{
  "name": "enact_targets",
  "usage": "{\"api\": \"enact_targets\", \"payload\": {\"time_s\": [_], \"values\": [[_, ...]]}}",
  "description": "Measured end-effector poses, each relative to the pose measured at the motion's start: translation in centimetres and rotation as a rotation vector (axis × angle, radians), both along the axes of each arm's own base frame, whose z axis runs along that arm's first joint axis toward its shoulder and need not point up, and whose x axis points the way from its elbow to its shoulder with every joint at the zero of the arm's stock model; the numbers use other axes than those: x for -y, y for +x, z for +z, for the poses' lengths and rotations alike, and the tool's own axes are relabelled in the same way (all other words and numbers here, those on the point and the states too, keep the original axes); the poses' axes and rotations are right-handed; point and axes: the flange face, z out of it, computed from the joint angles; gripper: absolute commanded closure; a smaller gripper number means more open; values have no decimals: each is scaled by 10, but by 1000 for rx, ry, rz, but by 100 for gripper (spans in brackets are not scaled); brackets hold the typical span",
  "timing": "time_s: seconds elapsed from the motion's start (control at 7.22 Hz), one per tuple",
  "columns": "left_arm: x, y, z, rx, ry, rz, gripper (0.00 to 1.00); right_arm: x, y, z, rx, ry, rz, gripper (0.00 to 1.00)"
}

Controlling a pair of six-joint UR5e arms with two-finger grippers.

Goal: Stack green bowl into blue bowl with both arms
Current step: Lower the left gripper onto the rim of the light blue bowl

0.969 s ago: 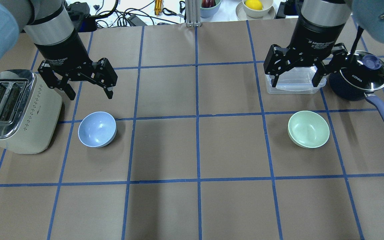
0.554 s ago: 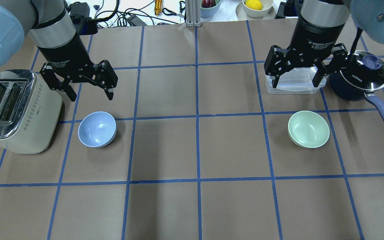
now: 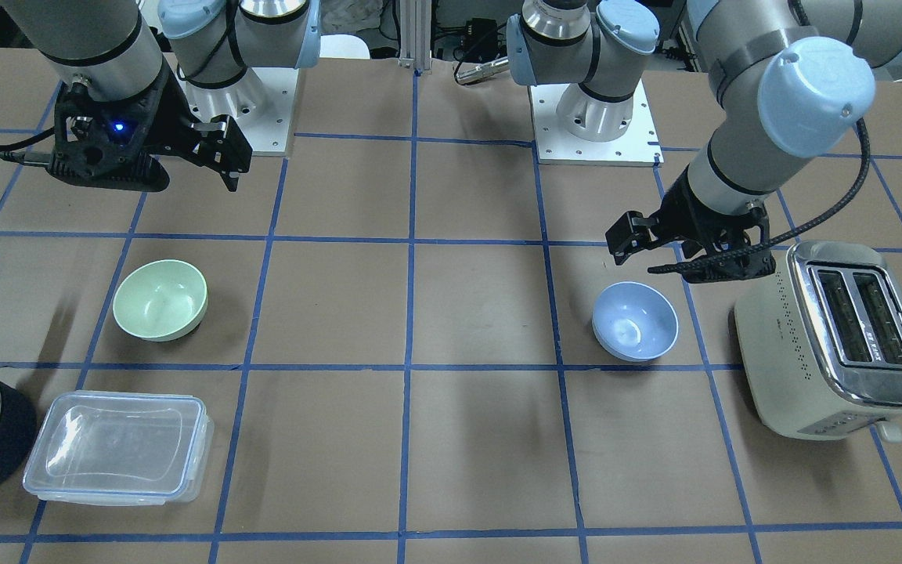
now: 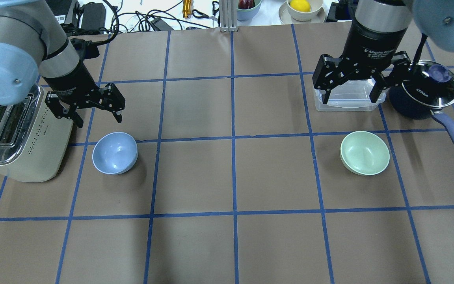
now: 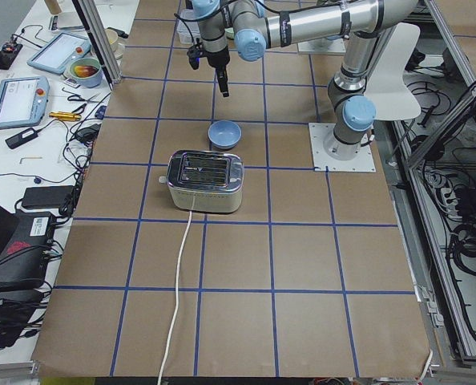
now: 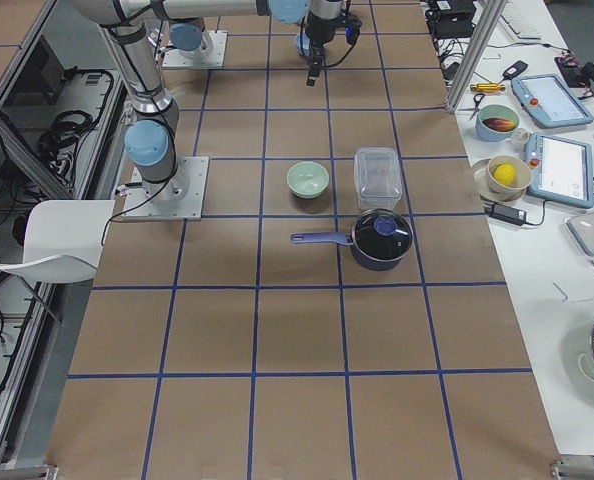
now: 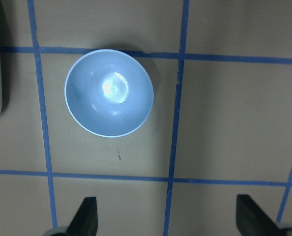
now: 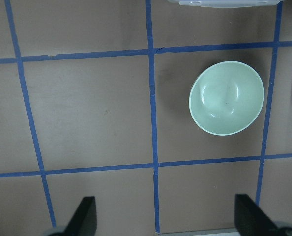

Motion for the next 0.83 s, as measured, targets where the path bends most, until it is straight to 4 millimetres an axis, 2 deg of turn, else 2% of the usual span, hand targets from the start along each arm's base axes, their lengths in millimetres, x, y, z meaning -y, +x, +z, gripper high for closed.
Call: {"api": "enact_targets", "payload": {"time_s": [0.42,0.83], "values": [[2,43,-50,-36,53,-48,0,0,0,-2,-3,4,-1,0],[6,61,-99,-36,38,-44,0,1,0,-4,-4,6,-2,0]]}}
